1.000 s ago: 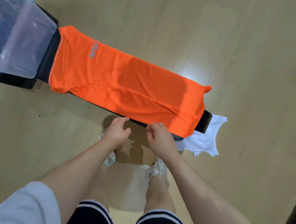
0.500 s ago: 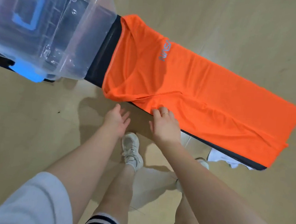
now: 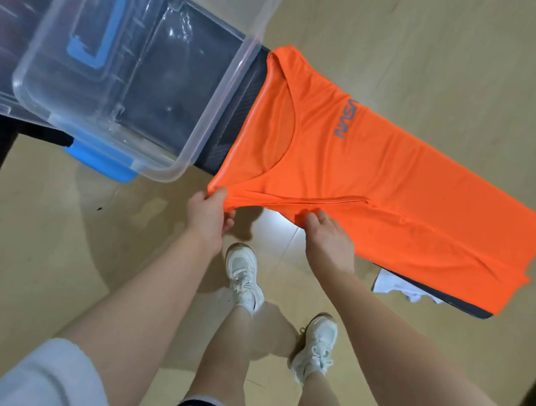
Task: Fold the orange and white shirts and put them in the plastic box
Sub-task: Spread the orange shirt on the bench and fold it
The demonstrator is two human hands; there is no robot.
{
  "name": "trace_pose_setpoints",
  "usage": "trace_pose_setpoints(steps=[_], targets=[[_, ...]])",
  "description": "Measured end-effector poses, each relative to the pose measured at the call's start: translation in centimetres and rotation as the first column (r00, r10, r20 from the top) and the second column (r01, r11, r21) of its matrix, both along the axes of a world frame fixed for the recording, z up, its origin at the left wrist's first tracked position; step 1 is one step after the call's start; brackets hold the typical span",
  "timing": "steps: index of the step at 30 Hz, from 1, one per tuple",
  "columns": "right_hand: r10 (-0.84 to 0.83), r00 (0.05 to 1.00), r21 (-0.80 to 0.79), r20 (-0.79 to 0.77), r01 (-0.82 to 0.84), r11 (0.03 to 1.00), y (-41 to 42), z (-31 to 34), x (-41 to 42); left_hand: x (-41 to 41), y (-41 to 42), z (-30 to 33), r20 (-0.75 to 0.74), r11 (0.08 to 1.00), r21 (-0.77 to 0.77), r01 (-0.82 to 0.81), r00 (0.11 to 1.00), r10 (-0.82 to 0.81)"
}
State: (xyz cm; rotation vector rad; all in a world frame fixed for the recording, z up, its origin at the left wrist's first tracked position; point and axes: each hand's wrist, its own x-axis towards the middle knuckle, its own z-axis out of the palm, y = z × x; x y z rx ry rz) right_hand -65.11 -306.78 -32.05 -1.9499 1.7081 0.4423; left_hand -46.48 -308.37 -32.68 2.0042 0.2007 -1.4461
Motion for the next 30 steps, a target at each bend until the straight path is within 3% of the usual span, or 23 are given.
trace_pose_setpoints(steps=[3, 5, 7, 9, 11, 13, 15, 17, 20, 24, 27, 30], targets=[[0.008, 0.999, 0.072, 0.038, -0.011, 0.997, 0.2, 0.8, 1.0, 0.6, -1.6, 1.2, -0.099, 0.972, 0.035, -0.232, 0.967, 0.234], [0.007, 0.999, 0.106, 0.051, -0.012, 0.994, 0.3, 1.0, 1.3, 0.2, -2.9, 2.6, -0.225, 0.891, 0.019, -0.454, 0.866, 0.447], [-0.004, 1.000, 0.055, 0.022, 0.003, 0.998, 0.1, 1.1, 1.1, -0.9, -4.0, 3.6, -0.329, 0.840, -0.024, -0.542, 0.798, 0.505], [-0.079, 0.996, 0.002, -0.036, 0.079, 0.997, -0.3, 0.8, 0.1, -1.9, -4.4, 3.8, -0.357, 0.842, -0.069, -0.535, 0.802, 0.480], [-0.134, 0.990, 0.003, -0.042, 0.135, 0.991, -1.1, 0.6, -1.4, -2.8, -4.5, 3.0, -0.251, 0.877, -0.108, -0.469, 0.866, 0.432], [-0.105, 0.994, 0.055, -0.014, 0.106, 0.993, -2.0, 0.5, -2.7, -3.4, -4.5, 2.2, -0.056, 0.928, -0.116, -0.354, 0.935, 0.349], [-0.091, 0.991, 0.114, 0.100, 0.079, 0.990, -3.0, 1.1, -3.7, -4.2, -4.4, 2.3, 0.148, 0.990, -0.101, -0.095, 0.983, 0.109], [-0.174, 0.961, 0.103, 0.217, 0.155, 0.983, -4.0, 2.3, -4.7, -5.5, -4.2, 3.0, 0.250, 0.981, -0.094, 0.170, 0.958, -0.142], [-0.295, 0.905, 0.007, 0.308, 0.308, 0.951, -6.4, 3.5, -7.1, -7.8, -5.1, 4.1, 0.229, 0.877, -0.202, 0.436, 0.892, -0.390], [-0.343, 0.896, 0.011, 0.281, 0.354, 0.935, -11.6, 3.3, -11.1, -11.8, -10.4, 4.2, 0.234, 0.661, -0.233, 0.713, 0.701, -0.674], [-0.343, 0.916, 0.050, 0.209, 0.341, 0.939, -16.0, 0.9, -14.7, -15.0, -15.1, 3.0, 0.346, 0.474, -0.257, 0.842, 0.539, -0.768], [-0.415, 0.885, 0.187, 0.213, 0.380, 0.906, -19.8, -2.3, -18.3, -18.1, -19.4, 1.0, 0.490, 0.261, -0.160, 0.952, 0.306, -0.816]])
